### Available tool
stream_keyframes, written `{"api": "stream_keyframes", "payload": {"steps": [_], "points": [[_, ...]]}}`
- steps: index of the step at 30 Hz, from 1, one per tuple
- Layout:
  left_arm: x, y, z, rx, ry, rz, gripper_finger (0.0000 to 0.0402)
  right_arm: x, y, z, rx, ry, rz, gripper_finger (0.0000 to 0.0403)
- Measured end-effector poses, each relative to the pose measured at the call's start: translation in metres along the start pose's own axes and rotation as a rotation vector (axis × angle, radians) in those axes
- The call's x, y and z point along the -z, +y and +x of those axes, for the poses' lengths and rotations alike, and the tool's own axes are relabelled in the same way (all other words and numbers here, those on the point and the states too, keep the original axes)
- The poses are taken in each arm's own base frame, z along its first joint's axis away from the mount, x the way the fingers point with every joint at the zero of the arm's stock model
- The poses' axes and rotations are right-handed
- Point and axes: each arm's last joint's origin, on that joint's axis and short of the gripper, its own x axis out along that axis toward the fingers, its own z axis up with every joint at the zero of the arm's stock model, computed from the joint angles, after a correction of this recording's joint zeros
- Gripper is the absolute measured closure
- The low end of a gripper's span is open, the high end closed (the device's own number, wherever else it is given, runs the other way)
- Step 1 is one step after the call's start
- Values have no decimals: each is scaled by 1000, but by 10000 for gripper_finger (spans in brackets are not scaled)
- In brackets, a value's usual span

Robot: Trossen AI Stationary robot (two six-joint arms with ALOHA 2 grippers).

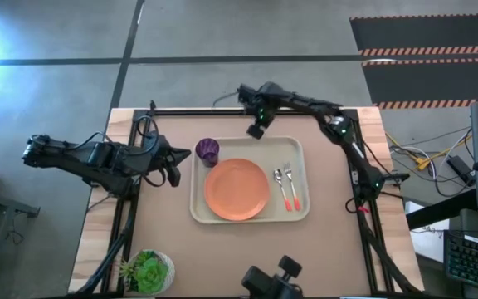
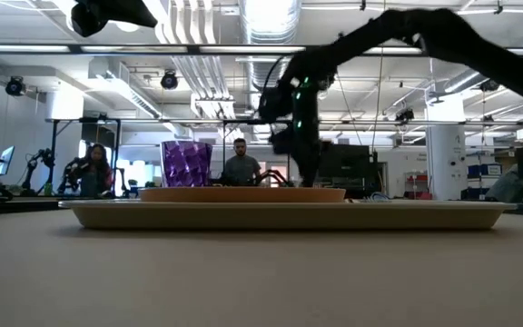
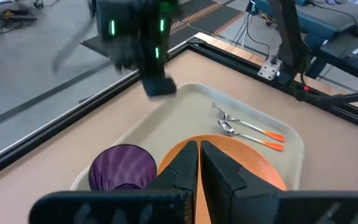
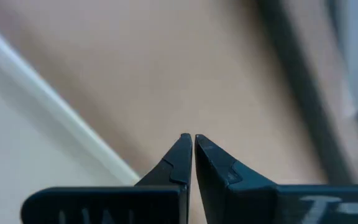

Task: Pick and place plate/cup/fork/spoon on tray
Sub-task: Move the white tray to the middle of the table

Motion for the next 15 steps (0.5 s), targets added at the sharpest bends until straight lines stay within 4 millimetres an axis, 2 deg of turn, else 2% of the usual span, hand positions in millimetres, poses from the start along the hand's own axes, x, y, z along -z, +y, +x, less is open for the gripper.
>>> {"api": "stream_keyframes", "payload": {"steps": [4, 6, 8, 11, 15], "points": [[0, 0, 0, 1, 3, 6, 402, 16, -11, -63, 46, -105, 85, 392], [0, 0, 0, 1, 3, 8, 402, 27, -8, -91, -4, -159, 113, 392], [0, 0, 0, 1, 3, 23, 402, 40, -4, -110, -27, -203, 124, 392], [0, 0, 0, 1, 3, 24, 402, 61, 1, -121, -37, -211, 153, 392], [0, 0, 0, 1, 3, 24, 402, 87, 8, -107, -44, -181, 191, 392]]}}
